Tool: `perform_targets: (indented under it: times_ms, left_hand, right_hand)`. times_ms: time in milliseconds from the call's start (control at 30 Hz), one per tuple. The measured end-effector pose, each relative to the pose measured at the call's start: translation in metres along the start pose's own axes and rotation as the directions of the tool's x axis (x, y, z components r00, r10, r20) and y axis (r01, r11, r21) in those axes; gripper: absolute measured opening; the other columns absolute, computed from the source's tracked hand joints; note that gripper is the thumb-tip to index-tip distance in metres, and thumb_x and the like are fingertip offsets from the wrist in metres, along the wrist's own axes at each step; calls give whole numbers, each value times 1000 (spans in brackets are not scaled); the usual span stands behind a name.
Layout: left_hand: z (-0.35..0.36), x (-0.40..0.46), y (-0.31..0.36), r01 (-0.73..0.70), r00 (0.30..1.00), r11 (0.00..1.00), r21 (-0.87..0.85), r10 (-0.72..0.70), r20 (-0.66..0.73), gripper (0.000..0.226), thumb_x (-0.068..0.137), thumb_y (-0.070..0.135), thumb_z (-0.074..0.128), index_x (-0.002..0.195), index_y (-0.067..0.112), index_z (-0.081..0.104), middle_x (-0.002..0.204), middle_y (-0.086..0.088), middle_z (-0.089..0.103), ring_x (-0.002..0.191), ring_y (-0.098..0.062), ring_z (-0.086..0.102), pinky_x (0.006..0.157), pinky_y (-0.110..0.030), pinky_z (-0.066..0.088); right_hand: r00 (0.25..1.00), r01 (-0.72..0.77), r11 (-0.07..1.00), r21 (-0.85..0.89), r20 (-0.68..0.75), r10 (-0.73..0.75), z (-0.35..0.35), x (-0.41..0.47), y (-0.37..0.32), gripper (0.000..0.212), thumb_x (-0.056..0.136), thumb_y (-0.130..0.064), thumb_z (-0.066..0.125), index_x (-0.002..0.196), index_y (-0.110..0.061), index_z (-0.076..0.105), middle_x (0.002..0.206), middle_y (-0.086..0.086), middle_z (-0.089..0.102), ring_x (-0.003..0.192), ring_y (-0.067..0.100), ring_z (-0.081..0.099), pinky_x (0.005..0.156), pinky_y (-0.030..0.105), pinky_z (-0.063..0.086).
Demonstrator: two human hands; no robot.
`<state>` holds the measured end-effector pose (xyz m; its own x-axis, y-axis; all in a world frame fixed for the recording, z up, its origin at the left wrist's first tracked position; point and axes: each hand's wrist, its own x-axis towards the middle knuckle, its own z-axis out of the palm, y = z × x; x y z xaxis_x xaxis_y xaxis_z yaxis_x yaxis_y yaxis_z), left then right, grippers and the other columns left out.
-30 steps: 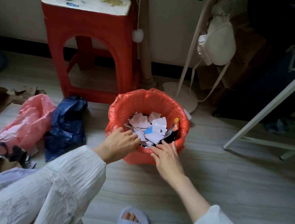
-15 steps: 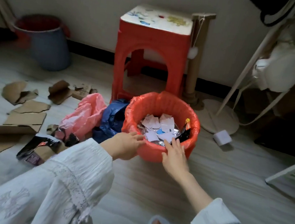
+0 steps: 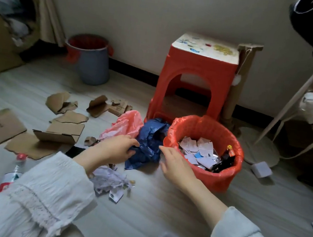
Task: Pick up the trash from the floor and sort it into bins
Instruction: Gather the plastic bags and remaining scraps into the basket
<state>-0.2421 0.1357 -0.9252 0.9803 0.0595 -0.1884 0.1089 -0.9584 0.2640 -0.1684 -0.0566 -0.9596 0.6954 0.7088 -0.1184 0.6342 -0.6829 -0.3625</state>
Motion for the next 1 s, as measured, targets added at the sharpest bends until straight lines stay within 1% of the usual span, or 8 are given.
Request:
perform_targets:
  times_ms: [167, 233, 433, 567, 667, 767, 900, 1000]
  left_hand:
    - [24, 11, -30, 89, 946, 906, -413, -206, -248, 26, 94, 20, 49, 117, 20, 61, 118, 2, 63, 104, -12, 57, 93, -35, 47]
    - [50, 20, -38, 128, 926, 860, -494, -283, -252, 26, 94, 18, 48, 115, 20, 62, 115, 3, 63, 104, -11, 57, 94, -30, 45]
    - [119, 64, -67, 216, 879, 717, -662, -438, -189, 27, 93, 14, 47, 113, 21, 62, 112, 4, 62, 104, -12, 57, 93, -29, 44]
    - [139, 83, -78, 244, 855, 695, -676, -483, -187, 28, 92, 10, 46, 114, 19, 62, 112, 2, 62, 101, -12, 58, 90, -26, 43]
    - [152, 88, -78, 248, 873, 688, -682, -464, -150, 27, 93, 11, 46, 114, 19, 62, 112, 2, 60, 100, -11, 57, 91, -26, 43]
    - [156, 83, -78, 255, 893, 713, -653, -432, -124, 29, 92, 12, 48, 117, 19, 59, 114, 1, 58, 106, -13, 55, 94, -28, 43]
    - [148, 73, -81, 283, 916, 763, -582, -395, -72, 47, 87, 14, 58, 132, 18, 45, 130, -3, 45, 124, -15, 43, 103, -23, 32]
    - [121, 60, -69, 279, 940, 795, -539, -341, -17, 78, 81, 28, 68, 144, 20, 23, 147, -6, 22, 137, -23, 26, 113, -32, 25]
  right_hand:
    - [991, 115, 956, -269, 95, -93, 22, 53, -6, 46, 90, -15, 49, 134, -8, 38, 127, 11, 47, 120, 28, 41, 96, 36, 38]
    - [992, 103, 955, -277, 102, -77, 35, 80, -5, 50, 88, -15, 52, 134, -7, 35, 132, 11, 43, 125, 28, 37, 99, 35, 37]
    - [982, -78, 976, -203, 155, 110, 79, 170, 7, 91, 87, -28, 63, 150, -22, -2, 157, 8, -12, 145, 33, -7, 108, 52, 31]
    - [947, -146, 958, -247, 244, 208, 110, 197, 22, 101, 79, -33, 72, 149, -27, -2, 154, 8, -25, 143, 41, 1, 103, 54, 36]
    - [956, -159, 956, -246, 202, 211, 131, 197, 30, 60, 84, -8, 64, 135, -10, 32, 155, 18, -4, 130, 38, 32, 90, 39, 44]
    - [976, -162, 963, -215, 109, 188, 134, 186, 31, 32, 86, 5, 49, 116, -2, 46, 137, 18, 29, 118, 34, 41, 82, 37, 43]
    - [987, -132, 972, -193, 65, 147, 113, 170, 20, 24, 87, 6, 45, 108, -3, 50, 124, 16, 39, 109, 34, 46, 71, 35, 37]
    - [992, -116, 989, -88, 37, 120, 77, 149, 6, 23, 85, 2, 46, 107, -4, 53, 120, 15, 41, 105, 35, 49, 73, 36, 39]
